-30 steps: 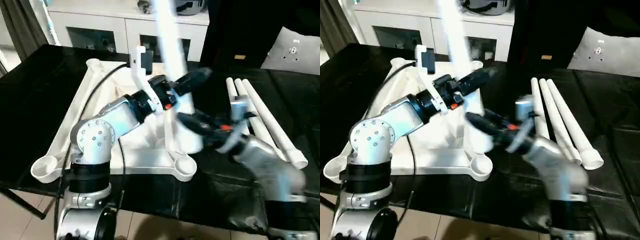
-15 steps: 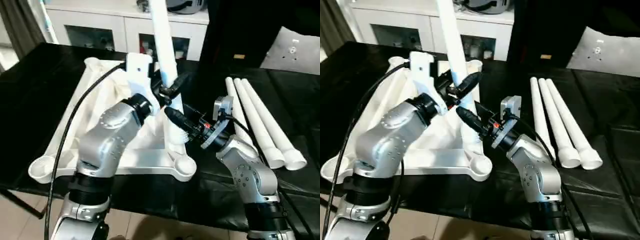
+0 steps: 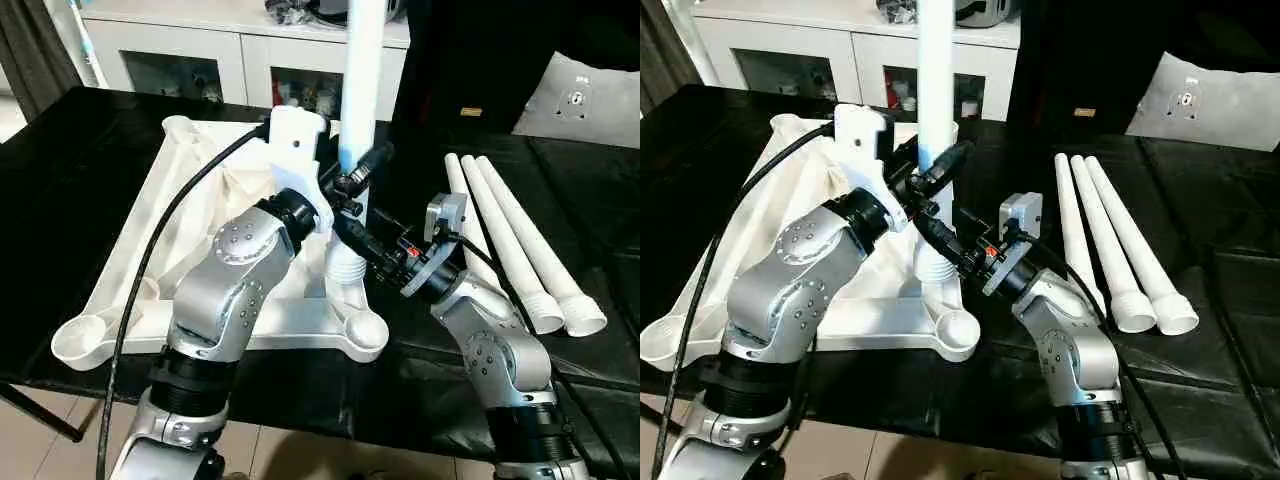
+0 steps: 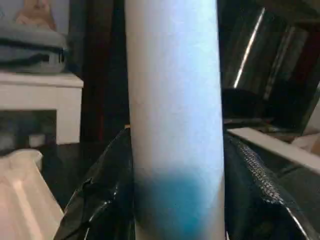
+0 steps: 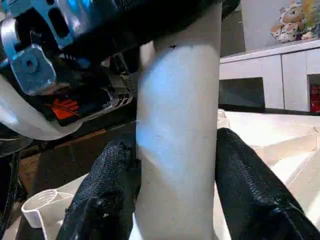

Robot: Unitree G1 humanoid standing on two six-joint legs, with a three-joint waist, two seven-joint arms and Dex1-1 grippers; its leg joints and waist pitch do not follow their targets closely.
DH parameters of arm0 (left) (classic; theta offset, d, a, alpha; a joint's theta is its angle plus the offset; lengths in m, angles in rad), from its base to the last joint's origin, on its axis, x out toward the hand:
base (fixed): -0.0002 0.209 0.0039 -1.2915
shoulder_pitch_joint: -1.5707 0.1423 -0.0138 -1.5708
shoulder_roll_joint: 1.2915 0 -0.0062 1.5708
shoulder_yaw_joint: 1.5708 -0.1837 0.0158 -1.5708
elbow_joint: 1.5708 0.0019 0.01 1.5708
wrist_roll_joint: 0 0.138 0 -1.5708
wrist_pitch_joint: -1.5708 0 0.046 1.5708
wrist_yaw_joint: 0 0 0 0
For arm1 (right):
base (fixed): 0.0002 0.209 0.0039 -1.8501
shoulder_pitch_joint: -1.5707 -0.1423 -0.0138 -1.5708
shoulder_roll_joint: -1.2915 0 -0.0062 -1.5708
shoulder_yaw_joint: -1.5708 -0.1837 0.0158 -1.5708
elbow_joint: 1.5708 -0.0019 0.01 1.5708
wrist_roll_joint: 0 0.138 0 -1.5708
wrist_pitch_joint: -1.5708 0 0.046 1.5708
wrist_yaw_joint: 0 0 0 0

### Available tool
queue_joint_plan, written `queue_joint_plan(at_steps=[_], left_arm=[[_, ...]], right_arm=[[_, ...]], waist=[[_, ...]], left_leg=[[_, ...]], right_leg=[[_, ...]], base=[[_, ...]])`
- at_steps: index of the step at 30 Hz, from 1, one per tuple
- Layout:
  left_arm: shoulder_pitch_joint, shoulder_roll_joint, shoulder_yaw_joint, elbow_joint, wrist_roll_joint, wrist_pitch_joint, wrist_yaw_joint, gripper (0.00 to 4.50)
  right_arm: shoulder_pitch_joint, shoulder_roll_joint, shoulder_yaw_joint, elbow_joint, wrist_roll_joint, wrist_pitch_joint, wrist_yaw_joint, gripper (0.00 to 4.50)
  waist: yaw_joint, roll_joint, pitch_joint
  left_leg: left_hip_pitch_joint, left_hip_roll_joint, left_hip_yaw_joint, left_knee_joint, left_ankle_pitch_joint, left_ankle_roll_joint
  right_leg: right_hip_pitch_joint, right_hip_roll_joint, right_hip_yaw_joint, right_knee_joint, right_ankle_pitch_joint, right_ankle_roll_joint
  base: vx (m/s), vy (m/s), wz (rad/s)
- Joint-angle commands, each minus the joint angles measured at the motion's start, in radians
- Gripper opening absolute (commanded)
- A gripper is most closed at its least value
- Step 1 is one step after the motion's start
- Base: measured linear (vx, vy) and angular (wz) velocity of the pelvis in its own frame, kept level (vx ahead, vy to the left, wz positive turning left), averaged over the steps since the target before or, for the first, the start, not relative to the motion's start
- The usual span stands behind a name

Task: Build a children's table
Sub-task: Pick table leg

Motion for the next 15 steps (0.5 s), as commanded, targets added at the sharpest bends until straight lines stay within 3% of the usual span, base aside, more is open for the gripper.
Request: queue_joint_plan(at_steps=[1,4,6,9,11,13,15], left_arm=[[-0.004,-0.008,0.047,-0.005,-0.050,0.051,0.016,1.98],[-0.021,-0.041,0.144,0.019,-0.152,0.127,0.062,1.92],[-0.030,-0.039,0.162,0.025,-0.167,0.131,0.062,1.90],[-0.047,-0.008,0.160,0.031,-0.156,0.149,0.035,1.87],[-0.049,0.013,0.148,0.031,-0.148,0.163,0.013,1.87],[-0.052,0.047,0.127,0.030,-0.132,0.181,-0.015,1.87],[-0.060,0.067,0.122,0.047,-0.126,0.182,-0.025,1.87]], right_arm=[[0.001,-0.012,0.006,0.005,-0.015,-0.011,-0.001,1.88],[-0.012,-0.018,0.002,0.010,-0.036,-0.011,-0.026,1.88],[-0.018,-0.020,0.001,0.011,-0.031,-0.003,-0.025,1.88],[-0.026,-0.029,0.007,0.011,-0.035,0.000,-0.030,1.88],[-0.028,-0.032,0.011,0.011,-0.042,-0.007,-0.031,2.44],[-0.031,-0.038,0.019,0.011,-0.054,-0.020,-0.033,2.60],[-0.024,-0.045,0.023,-0.013,-0.023,0.018,-0.002,2.77]], waist=[[-0.001,-0.008,-0.073],[-0.003,-0.009,-0.072],[-0.002,-0.010,-0.072],[-0.001,-0.009,-0.075],[-0.001,-0.008,-0.076],[-0.001,-0.007,-0.076],[-0.002,-0.003,-0.075]], left_leg=[[-0.003,0.035,0.000,-0.072,-0.075,0.029],[-0.003,0.032,0.001,-0.071,-0.084,0.033],[-0.002,0.033,-0.001,-0.071,-0.083,0.037],[-0.001,0.035,-0.002,-0.072,-0.067,0.048],[-0.001,0.035,-0.001,-0.071,-0.059,0.050],[0.001,0.035,-0.001,-0.071,-0.054,0.051],[0.001,0.035,-0.001,-0.072,-0.062,0.047]], right_leg=[[0.065,-0.085,0.036,-0.072,-0.247,-0.178],[0.064,-0.082,0.036,-0.077,-0.279,-0.168],[0.063,-0.081,0.035,-0.077,-0.280,-0.163],[0.063,-0.082,0.036,-0.073,-0.249,-0.164],[0.064,-0.083,0.036,-0.071,-0.233,-0.167],[0.063,-0.082,0.036,-0.069,-0.223,-0.167],[0.065,-0.082,0.036,-0.070,-0.225,-0.169]], base=[[0.000,0.000,0.00],[0.000,0.000,0.00],[0.000,0.000,0.00],[0.000,0.000,0.00],[0.000,0.000,0.00],[0.000,0.000,0.00],[0.000,0.000,0.00]])
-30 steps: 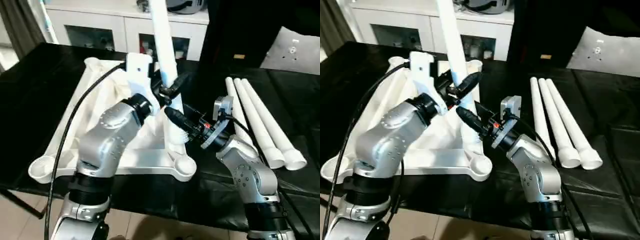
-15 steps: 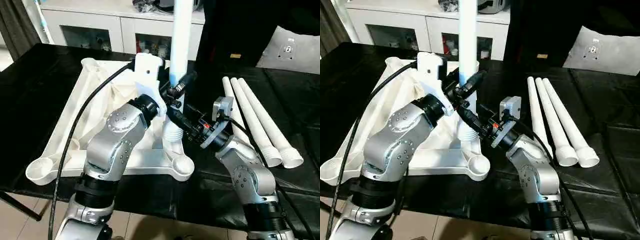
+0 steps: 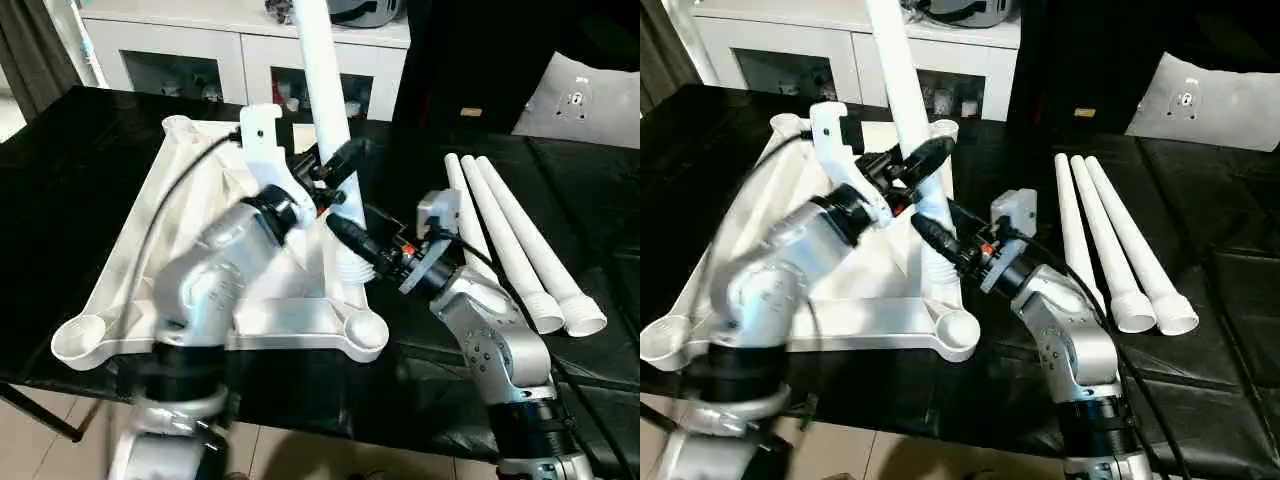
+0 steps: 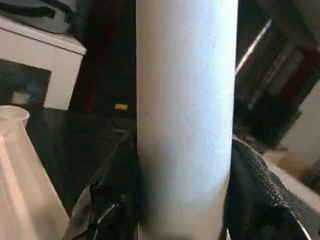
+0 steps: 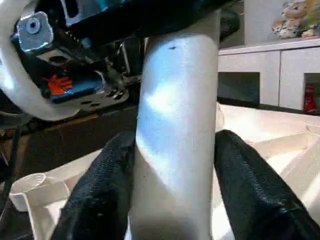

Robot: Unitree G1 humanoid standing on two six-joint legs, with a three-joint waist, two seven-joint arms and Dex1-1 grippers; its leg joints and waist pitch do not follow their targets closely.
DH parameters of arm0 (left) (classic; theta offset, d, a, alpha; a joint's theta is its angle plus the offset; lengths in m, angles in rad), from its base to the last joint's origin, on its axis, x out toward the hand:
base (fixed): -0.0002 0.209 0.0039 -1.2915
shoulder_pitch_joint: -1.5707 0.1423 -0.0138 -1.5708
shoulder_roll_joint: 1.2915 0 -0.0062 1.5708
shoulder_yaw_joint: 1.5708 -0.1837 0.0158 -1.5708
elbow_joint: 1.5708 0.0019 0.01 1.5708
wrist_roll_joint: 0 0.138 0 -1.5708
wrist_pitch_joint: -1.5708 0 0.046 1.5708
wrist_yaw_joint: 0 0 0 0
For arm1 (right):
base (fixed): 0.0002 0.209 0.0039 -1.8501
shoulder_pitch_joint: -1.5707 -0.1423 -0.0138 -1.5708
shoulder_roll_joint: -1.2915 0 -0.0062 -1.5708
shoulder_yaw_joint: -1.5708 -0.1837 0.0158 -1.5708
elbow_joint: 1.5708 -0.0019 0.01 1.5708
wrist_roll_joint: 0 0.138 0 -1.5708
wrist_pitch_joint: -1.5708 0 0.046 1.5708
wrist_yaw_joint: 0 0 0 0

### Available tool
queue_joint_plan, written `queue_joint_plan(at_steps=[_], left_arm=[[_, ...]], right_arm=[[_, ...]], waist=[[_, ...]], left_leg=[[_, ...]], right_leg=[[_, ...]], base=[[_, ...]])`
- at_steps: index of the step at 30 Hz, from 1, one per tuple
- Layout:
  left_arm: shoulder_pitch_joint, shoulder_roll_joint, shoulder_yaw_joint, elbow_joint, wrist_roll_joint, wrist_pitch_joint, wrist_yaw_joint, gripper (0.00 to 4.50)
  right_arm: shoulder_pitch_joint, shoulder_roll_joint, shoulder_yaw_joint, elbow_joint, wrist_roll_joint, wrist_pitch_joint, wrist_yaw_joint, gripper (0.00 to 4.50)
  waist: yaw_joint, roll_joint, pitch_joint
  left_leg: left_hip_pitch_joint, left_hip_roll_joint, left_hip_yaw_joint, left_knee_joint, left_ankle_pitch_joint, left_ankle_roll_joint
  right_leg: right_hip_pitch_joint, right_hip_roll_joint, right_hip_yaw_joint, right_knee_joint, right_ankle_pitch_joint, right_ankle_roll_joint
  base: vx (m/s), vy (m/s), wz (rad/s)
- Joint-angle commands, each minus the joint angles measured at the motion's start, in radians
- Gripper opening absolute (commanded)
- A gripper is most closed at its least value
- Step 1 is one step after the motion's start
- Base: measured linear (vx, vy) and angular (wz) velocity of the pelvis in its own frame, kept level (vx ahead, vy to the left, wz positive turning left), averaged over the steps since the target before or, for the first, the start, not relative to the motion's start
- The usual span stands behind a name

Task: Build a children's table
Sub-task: Pick table leg

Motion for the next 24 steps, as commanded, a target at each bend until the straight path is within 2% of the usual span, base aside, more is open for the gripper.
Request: queue_joint_plan(at_steps=[1,3,4,10,12,14,15,18,20,21,23,24], left_arm=[[-0.019,0.014,0.003,0.022,0.010,0.009,-0.012,1.87],[-0.022,0.016,0.003,0.024,0.005,0.012,-0.014,1.87],[-0.027,0.022,0.002,0.030,0.001,0.014,-0.025,1.86],[-0.044,0.042,0.003,0.047,-0.026,0.028,-0.077,1.86],[-0.053,0.058,-0.007,0.050,-0.042,0.038,-0.128,1.86],[-0.055,0.084,-0.037,0.044,-0.043,0.026,-0.197,1.86],[-0.055,0.095,-0.053,0.040,-0.039,0.017,-0.228,1.86],[-0.060,0.117,-0.090,0.029,-0.037,-0.006,-0.306,1.86],[-0.062,0.125,-0.106,0.023,-0.033,-0.018,-0.335,1.86],[-0.061,0.133,-0.124,0.015,-0.025,-0.031,-0.359,1.86],[-0.061,0.137,-0.143,0.005,-0.018,-0.044,-0.385,1.86],[-0.061,0.136,-0.146,0.003,-0.016,-0.055,-0.392,1.86]], right_arm=[[-0.004,-0.018,-0.015,-0.019,0.025,0.028,0.019,2.85],[-0.003,-0.019,-0.016,-0.023,0.028,0.033,0.020,3.02],[-0.002,-0.025,-0.016,-0.031,0.028,0.040,0.019,3.11],[-0.015,-0.073,-0.051,-0.065,0.069,0.111,0.010,3.63],[-0.028,-0.142,-0.048,-0.095,0.100,0.234,0.036,3.71],[-0.036,-0.211,-0.021,-0.120,0.089,0.311,0.074,3.71],[-0.040,-0.234,-0.012,-0.125,0.088,0.336,0.087,3.71],[-0.067,-0.262,-0.020,-0.120,0.126,0.381,0.112,3.73],[-0.078,-0.265,-0.023,-0.123,0.154,0.403,0.127,3.75],[-0.083,-0.267,-0.022,-0.126,0.174,0.418,0.142,3.75],[-0.093,-0.275,-0.014,-0.133,0.205,0.451,0.161,3.75],[-0.097,-0.280,-0.002,-0.136,0.208,0.466,0.174,3.75]], waist=[[-0.002,-0.002,-0.074],[-0.002,-0.003,-0.075],[0.001,0.004,-0.075],[0.002,0.000,-0.077],[0.004,0.000,-0.077],[0.006,-0.002,-0.077],[0.006,0.008,-0.075],[0.003,-0.004,-0.076],[0.002,-0.002,-0.075],[0.000,-0.011,-0.076],[0.002,-0.005,-0.075],[0.004,-0.007,-0.077]], left_leg=[[0.000,0.034,-0.001,-0.072,-0.063,0.046],[0.001,0.035,-0.001,-0.072,-0.065,0.043],[0.002,0.035,-0.002,-0.072,-0.064,0.040],[0.002,0.035,-0.001,-0.071,-0.055,0.039],[0.004,0.032,-0.001,-0.071,-0.045,0.041],[0.003,0.030,-0.002,-0.070,-0.042,0.043],[0.004,0.031,-0.002,-0.070,-0.053,0.040],[0.002,0.032,-0.001,-0.070,-0.062,0.041],[0.002,0.034,-0.001,-0.069,-0.065,0.036],[0.002,0.034,0.000,-0.069,-0.066,0.038],[0.005,0.036,0.000,-0.069,-0.064,0.040],[0.005,0.038,0.000,-0.069,-0.046,0.040]], right_leg=[[0.066,-0.081,0.036,-0.071,-0.224,-0.168],[0.067,-0.082,0.036,-0.071,-0.222,-0.171],[0.066,-0.082,0.037,-0.069,-0.220,-0.175],[0.069,-0.081,0.037,-0.067,-0.187,-0.187],[0.073,-0.079,0.037,-0.066,-0.178,-0.190],[0.076,-0.077,0.036,-0.067,-0.187,-0.187],[0.072,-0.079,0.037,-0.069,-0.205,-0.182],[0.074,-0.082,0.038,-0.074,-0.253,-0.173],[0.072,-0.083,0.036,-0.074,-0.264,-0.173],[0.072,-0.082,0.037,-0.075,-0.272,-0.171],[0.069,-0.083,0.037,-0.074,-0.277,-0.171],[0.069,-0.083,0.037,-0.069,-0.245,-0.180]], base=[[0.000,0.000,0.00],[0.000,0.000,0.00],[0.000,0.000,0.00],[0.000,0.000,0.00],[0.000,0.000,0.00],[0.000,0.000,0.00],[0.000,0.000,0.00],[0.000,0.000,0.00],[0.000,0.000,0.00],[0.000,0.000,0.00],[0.000,0.000,0.00],[0.000,0.000,0.00]])
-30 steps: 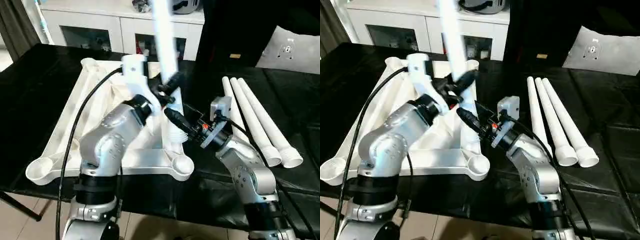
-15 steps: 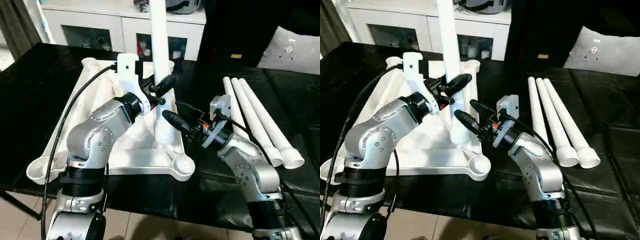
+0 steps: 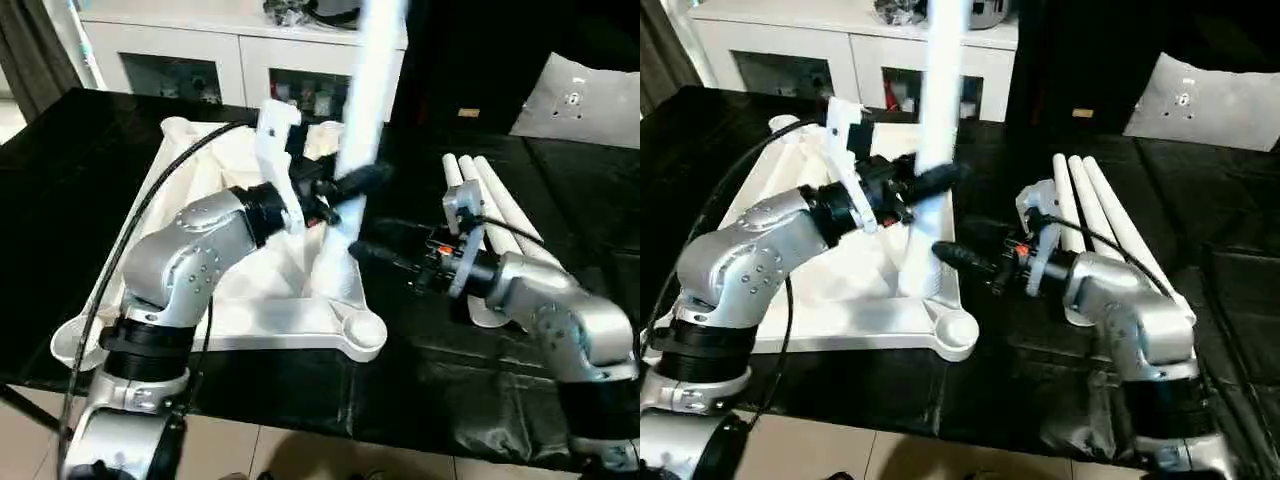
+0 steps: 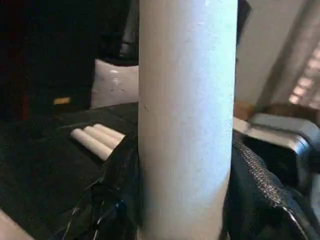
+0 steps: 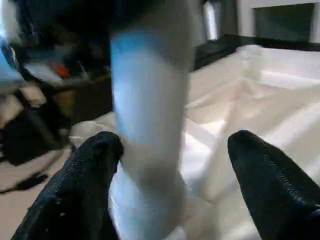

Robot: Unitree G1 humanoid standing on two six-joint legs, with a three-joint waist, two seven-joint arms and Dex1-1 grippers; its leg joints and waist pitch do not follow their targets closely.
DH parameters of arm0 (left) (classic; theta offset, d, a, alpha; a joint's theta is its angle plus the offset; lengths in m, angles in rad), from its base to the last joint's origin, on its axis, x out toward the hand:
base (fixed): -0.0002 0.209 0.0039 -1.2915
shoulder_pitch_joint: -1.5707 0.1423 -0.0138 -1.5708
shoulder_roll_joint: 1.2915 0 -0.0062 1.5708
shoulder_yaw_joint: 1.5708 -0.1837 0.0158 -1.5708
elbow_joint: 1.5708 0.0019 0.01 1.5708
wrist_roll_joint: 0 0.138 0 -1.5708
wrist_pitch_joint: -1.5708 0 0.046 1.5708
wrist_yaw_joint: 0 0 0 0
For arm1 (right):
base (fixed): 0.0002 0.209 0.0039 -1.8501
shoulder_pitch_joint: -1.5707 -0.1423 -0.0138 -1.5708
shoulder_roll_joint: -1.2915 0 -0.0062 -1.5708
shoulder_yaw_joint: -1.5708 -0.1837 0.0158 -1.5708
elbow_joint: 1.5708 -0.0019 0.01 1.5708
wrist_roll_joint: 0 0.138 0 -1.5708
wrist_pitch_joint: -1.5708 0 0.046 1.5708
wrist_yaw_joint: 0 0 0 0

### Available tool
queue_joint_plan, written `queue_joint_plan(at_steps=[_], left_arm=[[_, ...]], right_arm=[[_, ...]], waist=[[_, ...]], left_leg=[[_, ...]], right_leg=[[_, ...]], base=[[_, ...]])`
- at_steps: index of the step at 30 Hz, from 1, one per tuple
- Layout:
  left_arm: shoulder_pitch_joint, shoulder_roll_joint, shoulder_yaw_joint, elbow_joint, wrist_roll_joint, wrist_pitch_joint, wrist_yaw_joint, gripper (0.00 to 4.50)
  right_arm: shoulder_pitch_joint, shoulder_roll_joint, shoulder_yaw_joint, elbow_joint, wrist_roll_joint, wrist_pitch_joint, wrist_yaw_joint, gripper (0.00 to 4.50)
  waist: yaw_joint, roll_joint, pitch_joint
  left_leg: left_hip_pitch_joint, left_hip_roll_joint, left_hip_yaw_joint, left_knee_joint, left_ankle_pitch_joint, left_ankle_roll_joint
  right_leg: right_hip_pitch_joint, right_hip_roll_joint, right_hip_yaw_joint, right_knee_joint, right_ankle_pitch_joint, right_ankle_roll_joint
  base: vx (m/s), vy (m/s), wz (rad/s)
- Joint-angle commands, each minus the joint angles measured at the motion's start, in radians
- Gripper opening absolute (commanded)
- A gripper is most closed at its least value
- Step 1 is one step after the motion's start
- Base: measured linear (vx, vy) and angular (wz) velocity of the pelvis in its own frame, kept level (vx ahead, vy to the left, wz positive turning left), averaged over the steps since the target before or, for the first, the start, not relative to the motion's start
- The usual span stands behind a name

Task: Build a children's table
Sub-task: Pick table leg

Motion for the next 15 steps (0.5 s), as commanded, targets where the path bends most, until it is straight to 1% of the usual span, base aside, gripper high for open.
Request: queue_joint_plan(at_steps=[1,2,3,4,5,6,7,10,12,13,15], left_arm=[[-0.019,-0.006,-0.020,-0.030,0.006,-0.026,-0.028,1.86],[-0.020,-0.009,-0.023,-0.030,0.006,-0.035,-0.037,1.86],[-0.020,-0.009,-0.024,-0.030,0.005,-0.037,-0.041,1.86],[-0.020,-0.010,-0.026,-0.029,0.007,-0.041,-0.046,1.86],[-0.019,-0.010,-0.028,-0.030,0.008,-0.044,-0.049,1.86],[-0.017,-0.010,-0.031,-0.031,0.010,-0.048,-0.053,1.86],[-0.016,-0.009,-0.033,-0.031,0.011,-0.050,-0.055,1.86],[-0.012,-0.010,-0.037,-0.033,0.011,-0.053,-0.059,1.86],[-0.004,-0.005,-0.048,-0.050,0.002,-0.054,-0.088,1.86],[-0.001,-0.004,-0.053,-0.057,0.000,-0.054,-0.096,1.86],[0.001,-0.005,-0.054,-0.062,-0.005,-0.052,-0.099,1.86]], right_arm=[[-0.015,-0.015,0.024,-0.031,0.021,0.032,0.023,3.75],[-0.019,-0.016,0.035,-0.032,0.017,0.047,0.036,3.75],[-0.020,-0.015,0.038,-0.032,0.015,0.051,0.039,3.75],[-0.021,-0.014,0.039,-0.032,0.017,0.055,0.040,3.75],[-0.021,-0.013,0.040,-0.031,0.019,0.057,0.044,3.75],[-0.021,-0.012,0.042,-0.031,0.024,0.060,0.047,3.75],[-0.021,-0.014,0.049,-0.029,0.020,0.057,0.049,3.75],[-0.021,-0.015,0.057,-0.025,0.016,0.056,0.051,3.75],[-0.025,-0.014,0.063,-0.018,0.021,0.063,0.047,3.75],[-0.025,-0.013,0.062,-0.017,0.022,0.066,0.047,3.57],[-0.024,-0.011,0.062,-0.016,0.021,0.069,0.047,3.57]], waist=[[0.002,-0.008,-0.076],[0.003,-0.014,-0.077],[0.004,-0.011,-0.077],[0.004,-0.014,-0.077],[0.004,-0.016,-0.076],[0.005,-0.015,-0.076],[0.005,-0.017,-0.076],[0.004,-0.015,-0.076],[0.005,-0.016,-0.076],[0.005,-0.015,-0.077],[0.005,-0.015,-0.077]], left_leg=[[0.001,0.037,0.000,-0.070,-0.043,0.042],[0.000,0.037,0.000,-0.069,-0.036,0.044],[-0.002,0.036,0.001,-0.069,-0.034,0.043],[-0.002,0.036,0.001,-0.068,-0.036,0.042],[-0.002,0.035,0.001,-0.068,-0.038,0.042],[-0.002,0.035,0.001,-0.068,-0.039,0.040],[-0.002,0.035,0.002,-0.068,-0.039,0.036],[-0.001,0.035,0.001,-0.069,-0.040,0.033],[-0.002,0.036,0.001,-0.069,-0.034,0.033],[-0.002,0.037,0.001,-0.068,-0.029,0.032],[-0.003,0.035,0.001,-0.067,-0.025,0.034]], right_leg=[[0.066,-0.082,0.036,-0.070,-0.237,-0.182],[0.068,-0.082,0.036,-0.068,-0.220,-0.186],[0.070,-0.085,0.037,-0.067,-0.215,-0.188],[0.069,-0.084,0.037,-0.068,-0.219,-0.187],[0.070,-0.085,0.037,-0.069,-0.225,-0.185],[0.070,-0.085,0.038,-0.069,-0.237,-0.180],[0.070,-0.085,0.037,-0.069,-0.244,-0.176],[0.068,-0.085,0.037,-0.070,-0.261,-0.169],[0.068,-0.085,0.037,-0.069,-0.254,-0.168],[0.069,-0.086,0.037,-0.067,-0.244,-0.172],[0.070,-0.085,0.037,-0.066,-0.226,-0.176]], base=[[0.000,0.000,0.00],[0.000,0.000,0.00],[0.000,0.000,0.00],[0.000,0.000,0.00],[0.000,0.000,0.00],[0.000,0.000,0.00],[0.000,0.000,0.00],[0.000,0.000,0.00],[0.000,0.000,0.00],[0.000,0.000,0.00],[0.000,0.000,0.00]])
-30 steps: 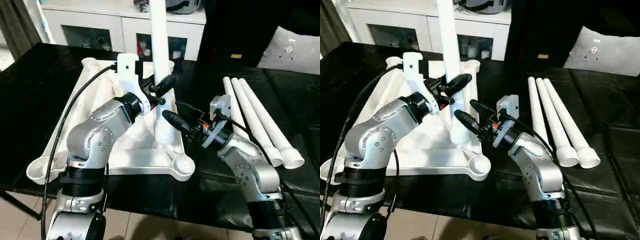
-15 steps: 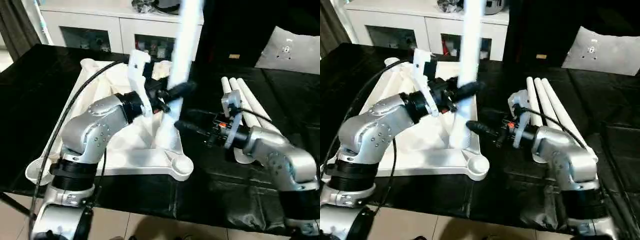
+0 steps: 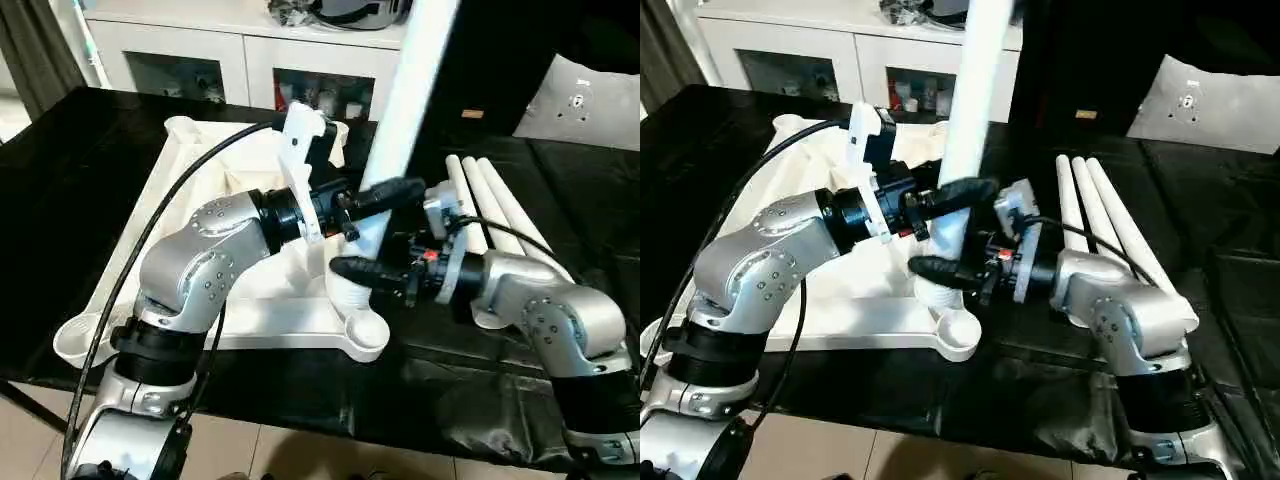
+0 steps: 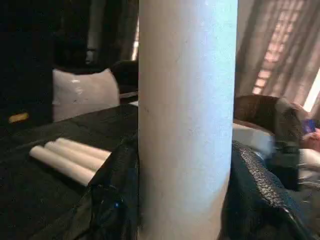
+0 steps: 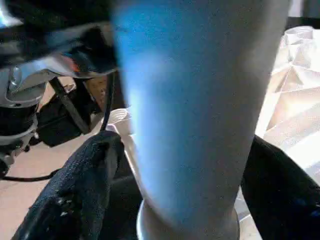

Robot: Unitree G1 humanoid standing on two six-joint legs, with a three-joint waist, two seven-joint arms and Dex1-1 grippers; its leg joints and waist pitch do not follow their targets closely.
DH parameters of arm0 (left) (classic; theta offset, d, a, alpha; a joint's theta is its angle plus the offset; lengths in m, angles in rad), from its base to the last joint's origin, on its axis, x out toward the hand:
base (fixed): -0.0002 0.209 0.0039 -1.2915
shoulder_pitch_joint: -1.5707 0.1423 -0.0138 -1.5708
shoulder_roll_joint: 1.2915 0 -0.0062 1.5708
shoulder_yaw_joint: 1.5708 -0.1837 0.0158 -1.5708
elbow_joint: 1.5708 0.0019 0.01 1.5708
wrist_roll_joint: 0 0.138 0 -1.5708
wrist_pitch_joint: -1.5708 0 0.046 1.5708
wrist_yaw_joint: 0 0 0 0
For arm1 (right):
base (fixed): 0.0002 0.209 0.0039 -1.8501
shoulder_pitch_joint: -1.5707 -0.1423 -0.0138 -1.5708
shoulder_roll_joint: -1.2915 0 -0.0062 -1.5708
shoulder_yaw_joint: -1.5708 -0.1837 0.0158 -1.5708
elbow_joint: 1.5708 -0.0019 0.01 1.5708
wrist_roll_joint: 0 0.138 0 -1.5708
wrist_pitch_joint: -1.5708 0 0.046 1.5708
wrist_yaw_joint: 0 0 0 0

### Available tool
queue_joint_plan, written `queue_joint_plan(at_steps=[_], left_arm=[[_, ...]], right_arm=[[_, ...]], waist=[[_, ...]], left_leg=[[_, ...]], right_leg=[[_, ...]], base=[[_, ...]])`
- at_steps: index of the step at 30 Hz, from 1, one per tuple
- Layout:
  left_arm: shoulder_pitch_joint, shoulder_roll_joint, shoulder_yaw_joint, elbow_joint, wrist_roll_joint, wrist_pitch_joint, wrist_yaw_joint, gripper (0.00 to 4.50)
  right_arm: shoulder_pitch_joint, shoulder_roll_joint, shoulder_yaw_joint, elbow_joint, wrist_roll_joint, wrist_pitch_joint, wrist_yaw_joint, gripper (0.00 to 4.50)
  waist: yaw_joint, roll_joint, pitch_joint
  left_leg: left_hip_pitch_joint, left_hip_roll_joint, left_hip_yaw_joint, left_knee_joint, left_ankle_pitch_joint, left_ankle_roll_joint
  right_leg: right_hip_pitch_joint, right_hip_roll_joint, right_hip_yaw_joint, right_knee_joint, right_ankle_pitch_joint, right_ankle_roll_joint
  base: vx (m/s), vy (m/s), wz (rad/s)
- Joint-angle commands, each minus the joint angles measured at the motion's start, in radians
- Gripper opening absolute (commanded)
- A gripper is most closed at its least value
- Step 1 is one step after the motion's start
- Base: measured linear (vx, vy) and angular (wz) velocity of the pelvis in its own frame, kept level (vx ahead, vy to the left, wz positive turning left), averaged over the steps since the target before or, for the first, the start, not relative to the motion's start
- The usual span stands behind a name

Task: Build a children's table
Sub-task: Pick table leg

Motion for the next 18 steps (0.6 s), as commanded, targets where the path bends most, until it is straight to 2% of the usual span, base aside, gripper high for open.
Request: queue_joint_plan(at_steps=[1,6,14,18], left_arm=[[-0.001,0.002,-0.013,-0.029,-0.006,-0.011,-0.016,1.86],[0.002,0.001,-0.018,-0.036,-0.010,-0.009,-0.024,1.86],[0.010,0.008,-0.030,-0.044,0.000,-0.004,-0.040,1.86],[0.012,0.008,-0.032,-0.044,0.005,-0.006,-0.042,1.86]], right_arm=[[-0.012,-0.005,-0.001,0.005,0.004,0.014,0.004,3.40],[-0.007,-0.006,0.000,0.008,0.003,0.016,0.002,2.99],[-0.003,-0.005,-0.006,0.003,0.019,0.017,0.007,2.37],[-0.001,-0.005,-0.010,-0.003,0.022,0.019,0.008,2.08]], waist=[[0.002,-0.013,-0.076],[0.002,-0.012,-0.076],[0.002,-0.011,-0.078],[0.002,-0.011,-0.077]], left_leg=[[-0.003,0.035,0.001,-0.068,-0.030,0.033],[-0.001,0.035,0.001,-0.068,-0.041,0.027],[-0.002,0.035,0.001,-0.067,-0.026,0.030],[-0.001,0.035,0.001,-0.067,-0.035,0.030]], right_leg=[[0.069,-0.084,0.037,-0.068,-0.233,-0.175],[0.068,-0.084,0.037,-0.072,-0.271,-0.161],[0.070,-0.084,0.037,-0.067,-0.230,-0.174],[0.070,-0.083,0.036,-0.069,-0.246,-0.172]], base=[[0.000,0.000,0.00],[0.000,0.000,0.00],[0.000,0.000,0.00],[0.000,0.000,0.00]])
